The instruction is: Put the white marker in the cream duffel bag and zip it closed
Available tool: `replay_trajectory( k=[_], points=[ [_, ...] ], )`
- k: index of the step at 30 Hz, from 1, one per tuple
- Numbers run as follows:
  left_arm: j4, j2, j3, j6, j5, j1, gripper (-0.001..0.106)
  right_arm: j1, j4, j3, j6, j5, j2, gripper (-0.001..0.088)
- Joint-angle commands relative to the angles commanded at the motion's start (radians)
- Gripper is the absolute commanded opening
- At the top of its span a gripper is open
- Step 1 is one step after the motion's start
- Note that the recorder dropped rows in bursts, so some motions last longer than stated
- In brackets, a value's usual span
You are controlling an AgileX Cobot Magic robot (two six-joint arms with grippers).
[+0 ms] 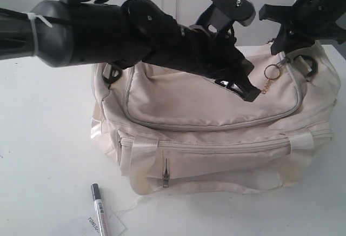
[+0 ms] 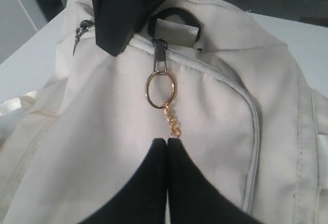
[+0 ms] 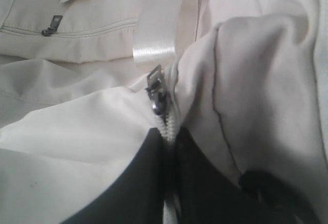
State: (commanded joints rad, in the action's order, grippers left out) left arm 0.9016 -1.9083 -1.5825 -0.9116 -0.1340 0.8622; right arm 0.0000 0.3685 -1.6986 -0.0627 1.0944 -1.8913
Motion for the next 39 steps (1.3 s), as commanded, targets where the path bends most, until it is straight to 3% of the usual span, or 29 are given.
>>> replay_trajectory(
  k=[5, 8, 11, 15, 18, 29, 32, 39],
  points=[
    [0.138, -0.036, -0.047, -0.002, -0.054, -0.017, 0.000, 0.000, 0.000, 0.000, 0.000, 0.004, -0.002, 0.0000],
    [0.265, -0.077, -0.085, -0.010, -0.196, -0.083, 0.000, 0.000, 0.000, 0.000, 0.007, 0.004, -0.002, 0.0000],
    [0.291, -0.110, -0.121, -0.017, -0.219, -0.093, 0.000, 0.000, 0.000, 0.000, 0.015, 0.002, -0.002, 0.0000],
    [0.498, -0.183, -0.174, -0.200, -0.242, -0.095, 0.000, 0.000, 0.002, 0.000, 0.017, 0.002, -0.002, 0.0000],
    [0.573, -0.202, -0.179, -0.268, -0.241, -0.095, 0.001, 0.000, 0.002, 0.000, 0.019, 0.004, -0.002, 0.0000],
    [0.577, -0.224, -0.185, -0.327, -0.229, -0.095, 0.053, 0.000, 0.002, 0.000, 0.019, 0.004, -0.002, 0.0000],
    [0.579, -0.239, -0.185, -0.324, -0.215, -0.095, 0.058, 0.000, 0.002, 0.000, 0.019, 0.004, -0.002, 0.0000],
    [0.643, -0.267, -0.187, -0.324, -0.214, -0.095, 0.058, 0.000, 0.002, 0.000, 0.019, 0.004, -0.002, 0.0000]
  ],
)
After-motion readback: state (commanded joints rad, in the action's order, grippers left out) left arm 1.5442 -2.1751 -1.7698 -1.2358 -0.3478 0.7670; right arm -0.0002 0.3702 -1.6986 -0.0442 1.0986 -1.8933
